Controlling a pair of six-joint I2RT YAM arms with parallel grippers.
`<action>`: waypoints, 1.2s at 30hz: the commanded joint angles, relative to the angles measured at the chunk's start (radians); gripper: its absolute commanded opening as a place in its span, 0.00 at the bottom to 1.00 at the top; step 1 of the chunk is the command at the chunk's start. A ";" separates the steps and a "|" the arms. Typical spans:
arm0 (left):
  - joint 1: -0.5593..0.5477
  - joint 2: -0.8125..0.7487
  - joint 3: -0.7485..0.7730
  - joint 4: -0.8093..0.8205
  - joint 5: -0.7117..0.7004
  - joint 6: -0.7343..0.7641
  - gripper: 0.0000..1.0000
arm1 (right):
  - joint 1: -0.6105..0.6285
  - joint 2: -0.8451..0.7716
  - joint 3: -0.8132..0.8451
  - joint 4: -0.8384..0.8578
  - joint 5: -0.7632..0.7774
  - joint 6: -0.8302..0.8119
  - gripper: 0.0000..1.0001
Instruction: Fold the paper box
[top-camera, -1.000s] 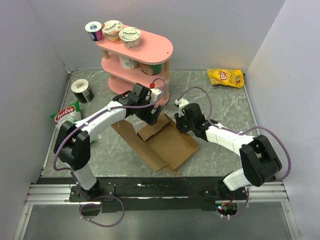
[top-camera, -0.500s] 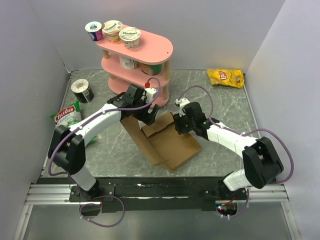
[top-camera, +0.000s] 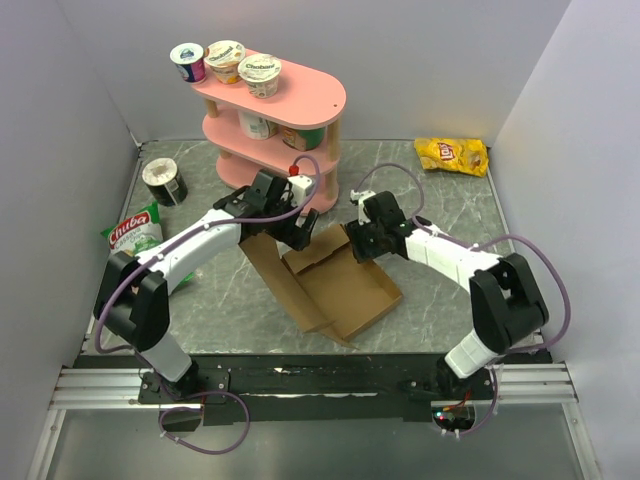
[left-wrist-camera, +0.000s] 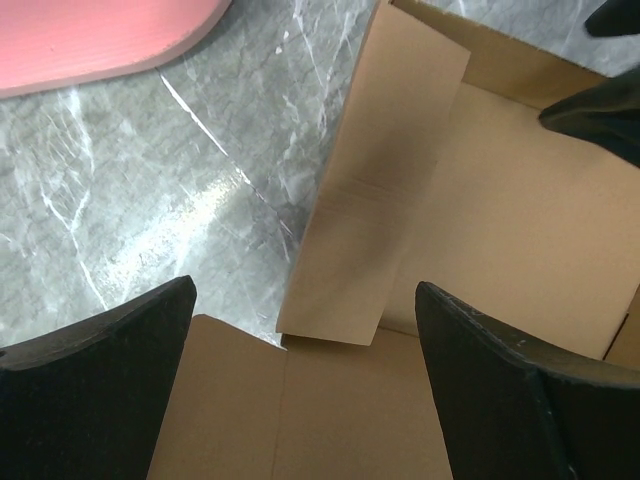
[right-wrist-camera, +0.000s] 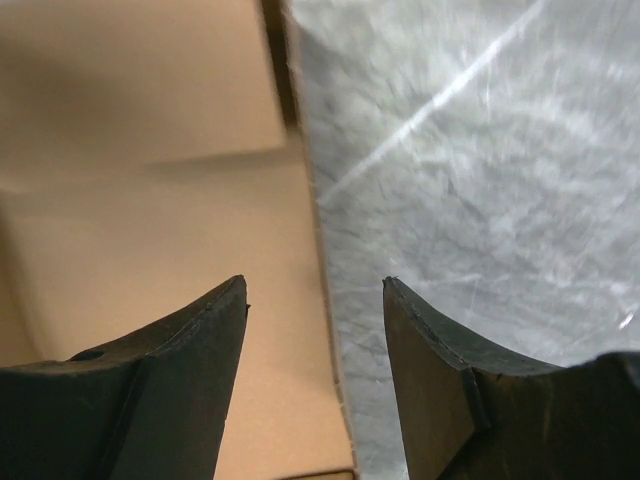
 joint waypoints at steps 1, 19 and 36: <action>0.002 -0.059 -0.009 0.035 0.014 -0.019 0.98 | -0.013 0.052 0.058 -0.083 0.026 0.011 0.63; 0.012 -0.129 -0.037 0.087 0.130 -0.013 0.99 | -0.011 -0.043 0.003 0.011 0.049 -0.088 0.22; 0.043 -0.141 -0.043 0.118 0.224 -0.038 0.99 | -0.034 -0.114 0.036 -0.052 -0.032 -0.093 0.53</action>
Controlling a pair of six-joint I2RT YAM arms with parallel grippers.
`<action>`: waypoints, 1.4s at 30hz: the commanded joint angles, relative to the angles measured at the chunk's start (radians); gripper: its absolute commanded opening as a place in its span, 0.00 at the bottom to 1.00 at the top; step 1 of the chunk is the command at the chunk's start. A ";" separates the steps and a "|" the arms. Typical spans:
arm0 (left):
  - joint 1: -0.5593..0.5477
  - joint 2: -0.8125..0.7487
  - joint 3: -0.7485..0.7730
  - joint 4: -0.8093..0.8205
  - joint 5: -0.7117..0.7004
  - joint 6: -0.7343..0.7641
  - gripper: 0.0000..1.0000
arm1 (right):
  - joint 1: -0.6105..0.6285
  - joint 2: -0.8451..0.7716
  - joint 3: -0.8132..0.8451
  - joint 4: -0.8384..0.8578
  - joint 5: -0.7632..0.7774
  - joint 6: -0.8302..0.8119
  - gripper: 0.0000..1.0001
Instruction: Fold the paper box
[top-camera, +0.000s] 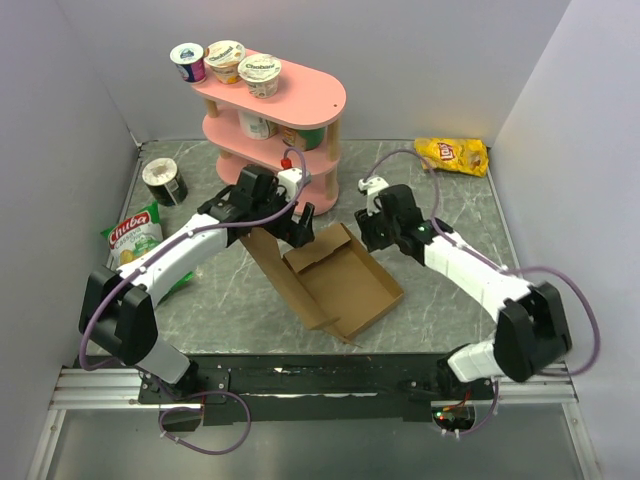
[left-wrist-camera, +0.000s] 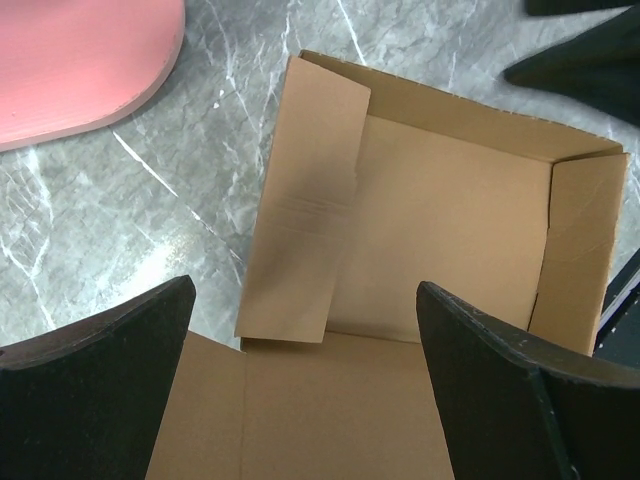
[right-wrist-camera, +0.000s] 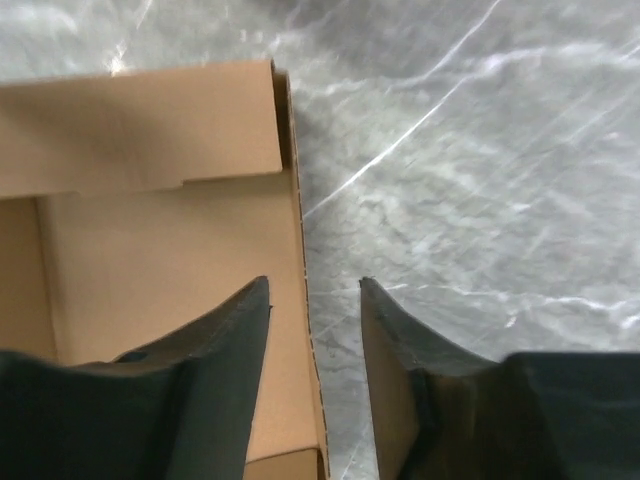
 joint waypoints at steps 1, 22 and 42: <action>0.010 -0.040 -0.002 0.046 0.053 -0.013 0.99 | -0.020 0.109 0.058 -0.072 -0.075 0.022 0.55; 0.013 -0.042 0.001 0.037 0.035 -0.004 0.99 | -0.038 0.301 0.076 -0.089 -0.115 0.024 0.42; 0.015 -0.052 -0.006 0.057 0.032 -0.017 0.99 | -0.006 0.110 0.073 -0.081 -0.009 -0.033 0.00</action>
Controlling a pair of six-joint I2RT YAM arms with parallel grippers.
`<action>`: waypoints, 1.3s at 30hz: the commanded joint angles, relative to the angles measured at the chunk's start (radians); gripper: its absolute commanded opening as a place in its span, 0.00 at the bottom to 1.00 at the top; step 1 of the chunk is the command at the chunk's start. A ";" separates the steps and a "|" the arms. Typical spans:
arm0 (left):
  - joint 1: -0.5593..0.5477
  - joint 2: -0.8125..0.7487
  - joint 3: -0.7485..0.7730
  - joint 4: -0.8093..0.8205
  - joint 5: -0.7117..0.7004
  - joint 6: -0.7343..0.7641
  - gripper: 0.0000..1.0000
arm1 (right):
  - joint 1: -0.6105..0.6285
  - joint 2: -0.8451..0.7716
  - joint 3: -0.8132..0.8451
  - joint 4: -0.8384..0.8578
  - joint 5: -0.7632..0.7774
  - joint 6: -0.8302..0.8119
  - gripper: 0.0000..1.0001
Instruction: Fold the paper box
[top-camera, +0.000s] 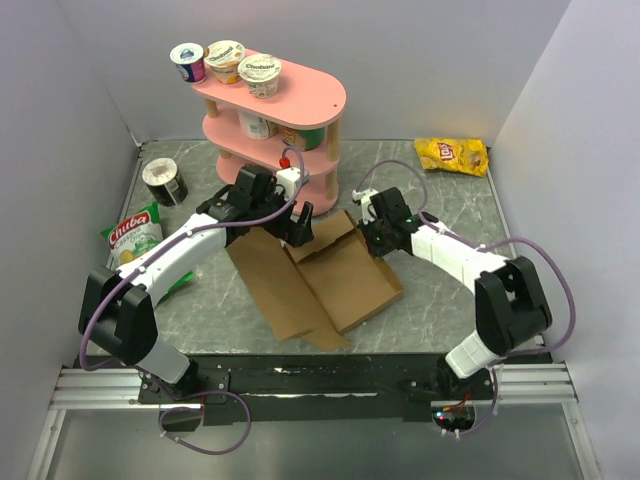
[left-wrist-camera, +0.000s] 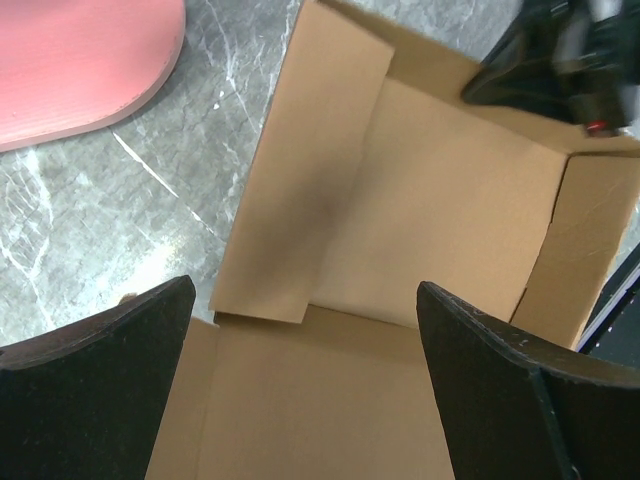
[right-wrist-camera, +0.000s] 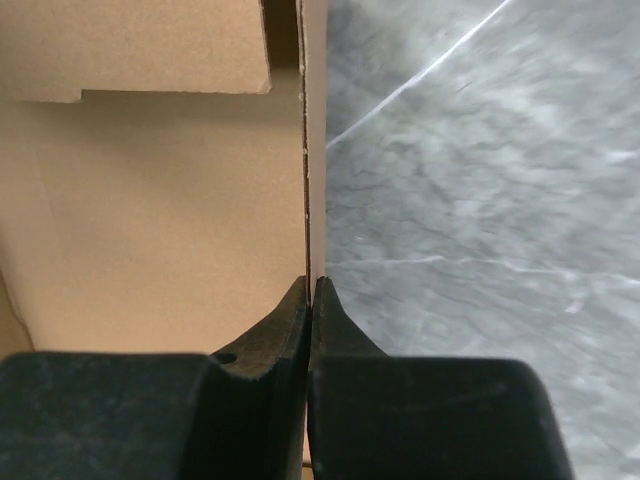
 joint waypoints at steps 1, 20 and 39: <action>0.003 -0.054 -0.002 0.053 0.010 -0.018 0.99 | 0.017 -0.121 0.023 0.022 0.065 -0.023 0.00; 0.008 -0.052 -0.066 0.142 -0.022 0.004 0.99 | 0.152 -0.276 0.049 -0.005 0.103 -0.084 0.00; -0.084 -0.032 -0.138 0.200 -0.249 0.096 0.56 | 0.207 -0.320 0.066 -0.004 0.080 -0.065 0.00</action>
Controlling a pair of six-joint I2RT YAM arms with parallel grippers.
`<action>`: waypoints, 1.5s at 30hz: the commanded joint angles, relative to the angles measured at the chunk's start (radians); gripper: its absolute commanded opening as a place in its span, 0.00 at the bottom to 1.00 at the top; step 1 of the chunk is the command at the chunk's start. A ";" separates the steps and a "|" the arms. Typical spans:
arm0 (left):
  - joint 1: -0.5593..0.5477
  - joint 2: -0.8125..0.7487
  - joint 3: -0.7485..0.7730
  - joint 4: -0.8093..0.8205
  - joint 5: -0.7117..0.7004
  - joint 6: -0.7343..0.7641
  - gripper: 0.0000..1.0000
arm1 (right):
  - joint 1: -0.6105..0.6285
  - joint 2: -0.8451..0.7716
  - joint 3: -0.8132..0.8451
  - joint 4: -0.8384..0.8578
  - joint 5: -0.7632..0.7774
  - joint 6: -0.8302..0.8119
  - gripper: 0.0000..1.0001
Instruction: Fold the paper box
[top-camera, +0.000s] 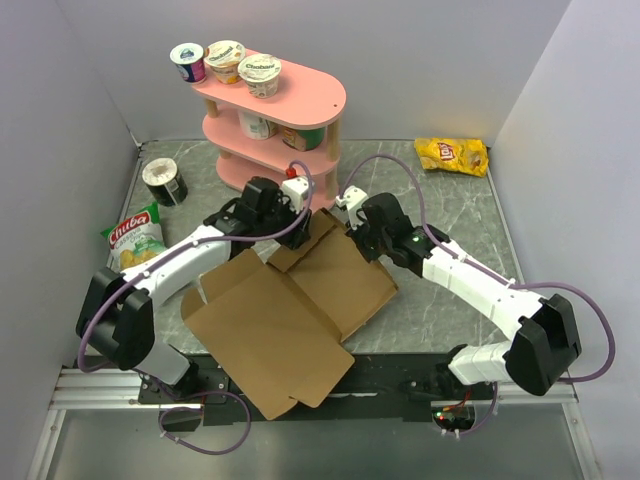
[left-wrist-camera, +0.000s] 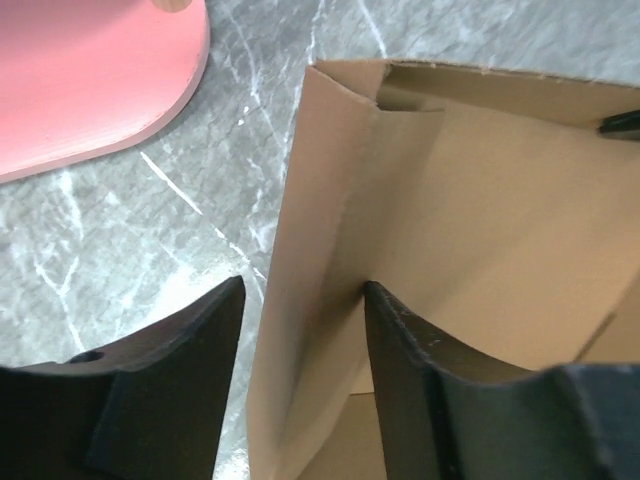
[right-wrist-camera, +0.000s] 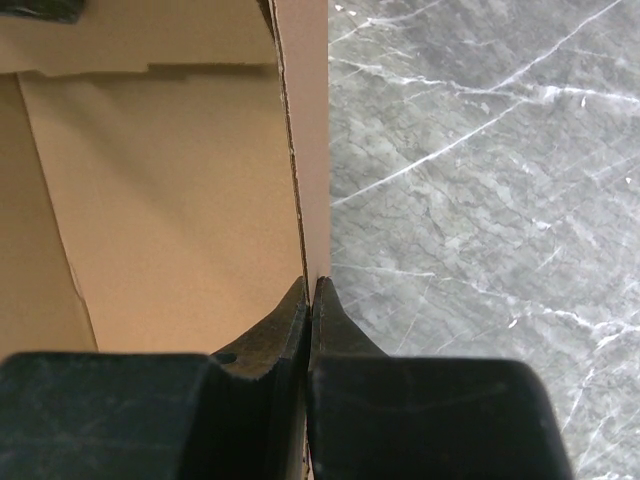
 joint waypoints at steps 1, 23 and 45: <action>-0.056 -0.014 -0.031 0.052 -0.173 0.060 0.54 | 0.013 -0.071 0.056 0.032 -0.026 0.025 0.00; -0.164 -0.007 -0.110 0.172 -0.605 0.061 0.08 | 0.019 -0.110 0.054 0.009 -0.066 0.048 0.00; -0.202 0.045 -0.095 0.131 -0.678 0.060 0.27 | 0.019 -0.081 0.050 0.006 -0.050 0.054 0.00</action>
